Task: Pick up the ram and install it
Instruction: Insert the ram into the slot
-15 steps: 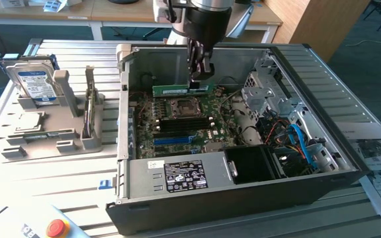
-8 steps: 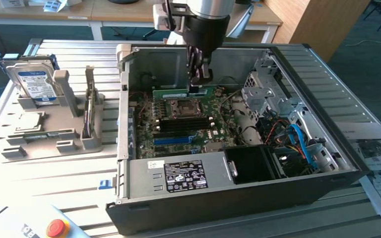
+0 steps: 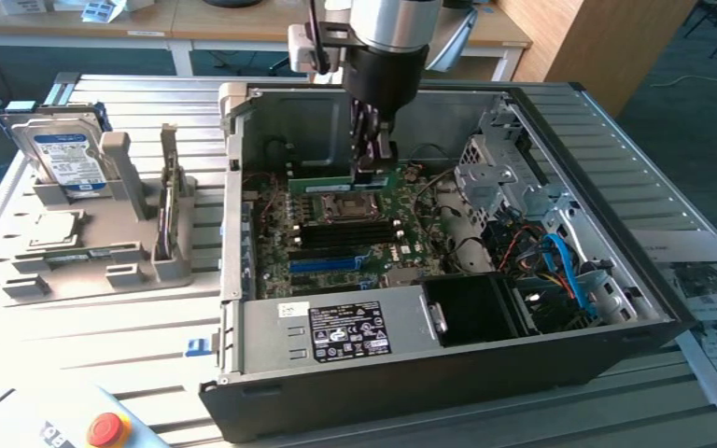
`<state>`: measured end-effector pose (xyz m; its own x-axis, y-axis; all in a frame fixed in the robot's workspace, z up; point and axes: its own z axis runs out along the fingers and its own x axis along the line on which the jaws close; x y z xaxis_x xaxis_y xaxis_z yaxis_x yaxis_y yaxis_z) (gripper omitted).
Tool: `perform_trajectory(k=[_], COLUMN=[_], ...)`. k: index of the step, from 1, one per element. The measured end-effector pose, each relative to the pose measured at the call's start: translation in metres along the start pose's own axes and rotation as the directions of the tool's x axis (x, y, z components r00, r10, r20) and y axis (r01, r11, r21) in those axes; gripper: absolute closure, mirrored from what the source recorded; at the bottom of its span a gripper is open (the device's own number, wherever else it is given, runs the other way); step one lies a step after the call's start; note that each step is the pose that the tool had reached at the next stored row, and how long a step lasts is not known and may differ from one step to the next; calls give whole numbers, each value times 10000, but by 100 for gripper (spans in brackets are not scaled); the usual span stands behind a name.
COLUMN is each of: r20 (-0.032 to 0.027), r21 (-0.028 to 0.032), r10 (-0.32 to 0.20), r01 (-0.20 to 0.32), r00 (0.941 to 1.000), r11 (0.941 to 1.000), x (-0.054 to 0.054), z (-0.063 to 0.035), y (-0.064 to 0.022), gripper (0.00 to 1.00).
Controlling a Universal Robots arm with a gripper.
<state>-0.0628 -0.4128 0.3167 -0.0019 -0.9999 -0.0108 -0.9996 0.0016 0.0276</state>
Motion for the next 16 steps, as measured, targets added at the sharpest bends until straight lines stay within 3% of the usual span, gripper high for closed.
perform_trajectory(k=[16], r20=[0], r21=[0], r10=[-1], r01=[1], r00=[10000], r11=[10000], x=[2], z=[243], y=[-7], gripper=[88])
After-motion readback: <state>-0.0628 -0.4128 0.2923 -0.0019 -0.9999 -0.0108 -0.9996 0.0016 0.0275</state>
